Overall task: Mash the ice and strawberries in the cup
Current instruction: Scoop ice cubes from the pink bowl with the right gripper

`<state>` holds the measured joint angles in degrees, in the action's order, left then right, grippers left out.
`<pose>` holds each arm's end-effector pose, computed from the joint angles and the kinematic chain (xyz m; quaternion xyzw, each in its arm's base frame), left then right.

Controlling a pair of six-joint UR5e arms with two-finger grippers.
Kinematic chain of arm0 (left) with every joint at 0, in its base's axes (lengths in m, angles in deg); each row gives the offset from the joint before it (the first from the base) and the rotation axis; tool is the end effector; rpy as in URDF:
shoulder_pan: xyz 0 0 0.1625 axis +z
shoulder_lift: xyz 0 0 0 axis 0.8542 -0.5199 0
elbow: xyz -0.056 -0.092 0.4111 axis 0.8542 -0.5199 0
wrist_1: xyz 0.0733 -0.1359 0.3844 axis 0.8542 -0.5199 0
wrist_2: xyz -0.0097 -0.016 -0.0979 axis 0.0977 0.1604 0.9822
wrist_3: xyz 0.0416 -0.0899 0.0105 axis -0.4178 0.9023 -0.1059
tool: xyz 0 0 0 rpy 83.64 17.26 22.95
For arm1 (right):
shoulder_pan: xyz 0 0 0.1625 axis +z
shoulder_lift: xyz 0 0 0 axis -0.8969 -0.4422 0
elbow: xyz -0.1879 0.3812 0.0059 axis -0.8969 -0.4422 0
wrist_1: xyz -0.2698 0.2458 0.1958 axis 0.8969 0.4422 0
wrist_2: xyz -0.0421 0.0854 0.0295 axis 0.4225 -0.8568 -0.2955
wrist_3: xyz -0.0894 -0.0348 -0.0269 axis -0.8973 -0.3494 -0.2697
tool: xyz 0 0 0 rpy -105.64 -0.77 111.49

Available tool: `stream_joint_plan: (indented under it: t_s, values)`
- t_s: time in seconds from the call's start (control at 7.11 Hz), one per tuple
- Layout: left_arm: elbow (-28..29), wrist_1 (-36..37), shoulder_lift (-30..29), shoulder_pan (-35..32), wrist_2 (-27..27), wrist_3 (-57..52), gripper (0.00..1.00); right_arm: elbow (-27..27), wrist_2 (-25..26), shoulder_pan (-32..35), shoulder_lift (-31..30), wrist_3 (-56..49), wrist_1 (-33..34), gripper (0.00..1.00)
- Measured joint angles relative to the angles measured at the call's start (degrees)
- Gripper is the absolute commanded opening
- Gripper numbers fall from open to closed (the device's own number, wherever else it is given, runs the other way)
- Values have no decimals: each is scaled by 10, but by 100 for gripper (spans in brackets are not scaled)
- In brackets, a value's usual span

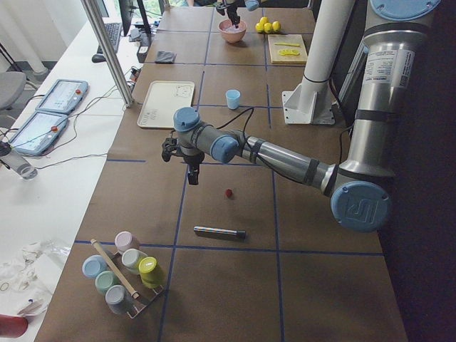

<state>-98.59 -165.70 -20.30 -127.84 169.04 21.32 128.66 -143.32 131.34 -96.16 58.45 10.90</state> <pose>0.1317 -0.5237 0.4891 0.0255 0.4225 0.0137 0.9059 -0.1021 -0.4401 0.6388 0.0146 -0.3182 -0.3114 0.8953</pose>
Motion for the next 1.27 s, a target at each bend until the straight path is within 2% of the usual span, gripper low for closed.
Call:
stream_joint_plan:
  t_s: [0.14, 0.28, 0.7, 0.98, 1.27]
  values:
    - [0, 0, 0, 0, 0, 0, 100, 1, 0, 0, 0, 0, 0, 10]
    - [0, 0, 0, 0, 0, 0, 100, 2, 0, 1, 0, -1, 0, 3]
    - [0, 0, 0, 0, 0, 0, 100, 17, 2, 7, -1, -4, 1, 0]
    - [0, 0, 0, 0, 0, 0, 100, 69, -4, 27, 1, -1, 23, 0]
    - [1, 0, 0, 0, 0, 0, 100, 107, -39, 35, 46, 31, 64, 0]
